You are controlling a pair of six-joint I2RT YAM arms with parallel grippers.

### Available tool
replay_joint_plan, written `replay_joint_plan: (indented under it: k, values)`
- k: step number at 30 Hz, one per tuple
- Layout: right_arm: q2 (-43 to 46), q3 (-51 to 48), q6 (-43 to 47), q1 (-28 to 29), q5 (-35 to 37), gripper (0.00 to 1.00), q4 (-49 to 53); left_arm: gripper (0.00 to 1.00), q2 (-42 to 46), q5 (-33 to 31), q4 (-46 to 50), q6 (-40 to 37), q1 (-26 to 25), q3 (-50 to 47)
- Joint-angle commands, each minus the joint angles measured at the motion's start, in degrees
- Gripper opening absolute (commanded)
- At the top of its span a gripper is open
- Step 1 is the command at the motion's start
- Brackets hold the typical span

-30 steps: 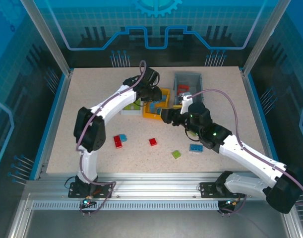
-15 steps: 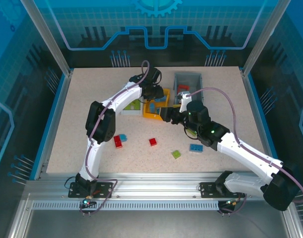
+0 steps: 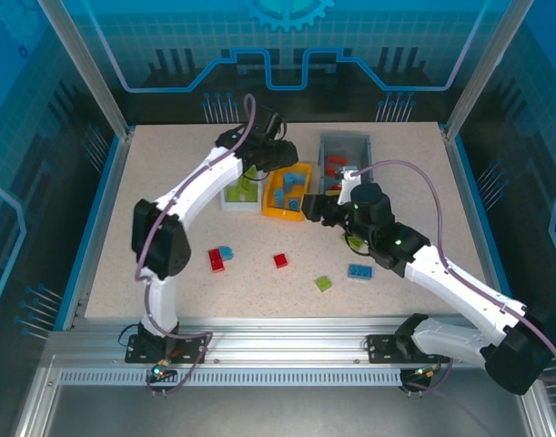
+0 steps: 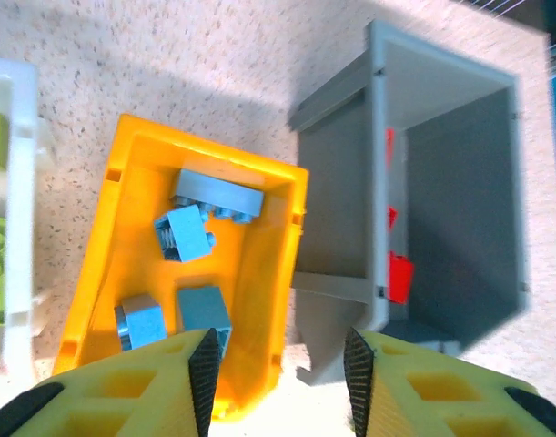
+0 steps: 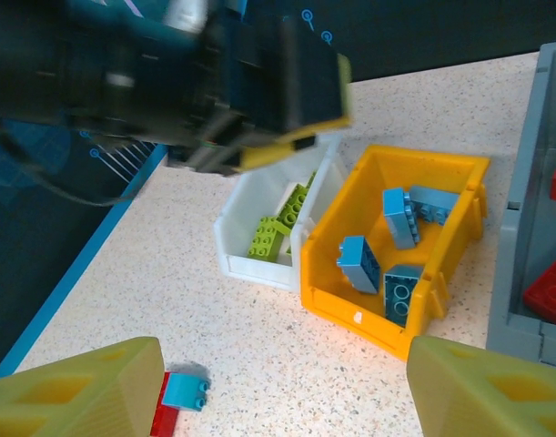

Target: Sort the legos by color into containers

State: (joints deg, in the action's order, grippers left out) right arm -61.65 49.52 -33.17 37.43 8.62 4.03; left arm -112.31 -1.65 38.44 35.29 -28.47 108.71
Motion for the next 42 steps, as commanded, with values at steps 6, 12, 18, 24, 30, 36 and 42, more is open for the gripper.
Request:
replay_joint_plan:
  k: [6, 12, 18, 24, 30, 36, 42]
  values:
    - [2.6, 1.2, 4.2, -0.1, 4.0, 0.70, 10.4, 0.43, 23.0, -1.1, -7.8, 1.6, -2.3, -22.1]
    - [-5.5, 6.0, 7.6, 8.9, 8.2, 0.70, 19.0, 0.44, 43.1, -5.2, -13.0, 4.3, -5.0, -43.5]
    - [-23.6, 13.1, 4.5, 23.2, 13.3, 0.70, 21.1, 0.44, 64.2, -15.4, -7.4, 10.0, -6.1, -59.0]
    - [-38.0, 19.8, -6.6, 21.5, 14.3, 0.75, 31.3, 0.45, 76.5, -18.8, -0.3, 11.3, -6.0, -63.6]
    - [-45.1, 21.3, -6.7, 19.7, 11.2, 0.71, 30.1, 0.46, 79.0, -16.0, 0.3, 10.2, -6.1, -64.1]
    - [-48.4, 21.9, -6.0, 17.9, 9.8, 0.56, 28.0, 0.46, 78.9, -15.4, -0.5, 10.2, -6.2, -64.4]
    - [-49.3, 22.6, -5.2, 16.5, 9.3, 0.47, 26.4, 0.46, 77.7, -14.1, -1.3, 9.9, -6.1, -64.6]
